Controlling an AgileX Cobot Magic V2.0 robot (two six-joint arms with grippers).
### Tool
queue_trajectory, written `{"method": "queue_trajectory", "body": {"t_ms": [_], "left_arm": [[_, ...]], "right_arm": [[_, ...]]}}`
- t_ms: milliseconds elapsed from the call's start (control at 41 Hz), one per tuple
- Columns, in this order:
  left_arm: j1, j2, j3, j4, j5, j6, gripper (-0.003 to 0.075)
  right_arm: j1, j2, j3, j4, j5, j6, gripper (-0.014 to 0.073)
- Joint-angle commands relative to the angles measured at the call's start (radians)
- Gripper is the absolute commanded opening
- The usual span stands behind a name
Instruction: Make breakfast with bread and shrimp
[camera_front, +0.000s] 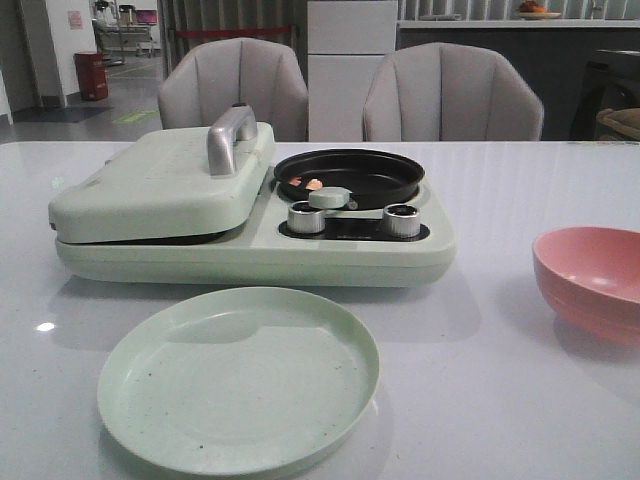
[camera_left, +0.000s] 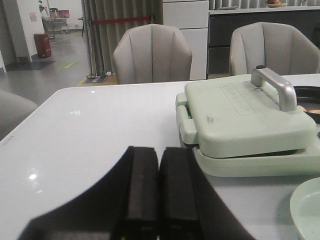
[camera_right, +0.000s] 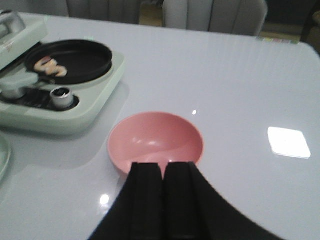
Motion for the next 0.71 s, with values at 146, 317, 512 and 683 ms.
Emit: {"method": "queue_trajectory", "body": {"t_ms": [146, 317, 512, 683], "left_arm": [[0.0, -0.017, 0.031, -0.007, -0.088, 0.001, 0.0099], [0.0, -0.017, 0.031, -0.007, -0.088, 0.001, 0.0099], [0.0, -0.017, 0.031, -0.007, -0.088, 0.001, 0.0099], [0.0, -0.017, 0.031, -0.007, -0.088, 0.001, 0.0099]], "right_arm": [[-0.04, -0.063, 0.174, -0.012, -0.402, -0.007, 0.0008], [-0.04, -0.064, 0.174, -0.012, -0.401, -0.007, 0.0008], [-0.04, -0.064, 0.174, -0.012, -0.397, -0.007, 0.0008], [-0.057, -0.064, 0.174, -0.012, -0.397, -0.007, 0.0008]]}}
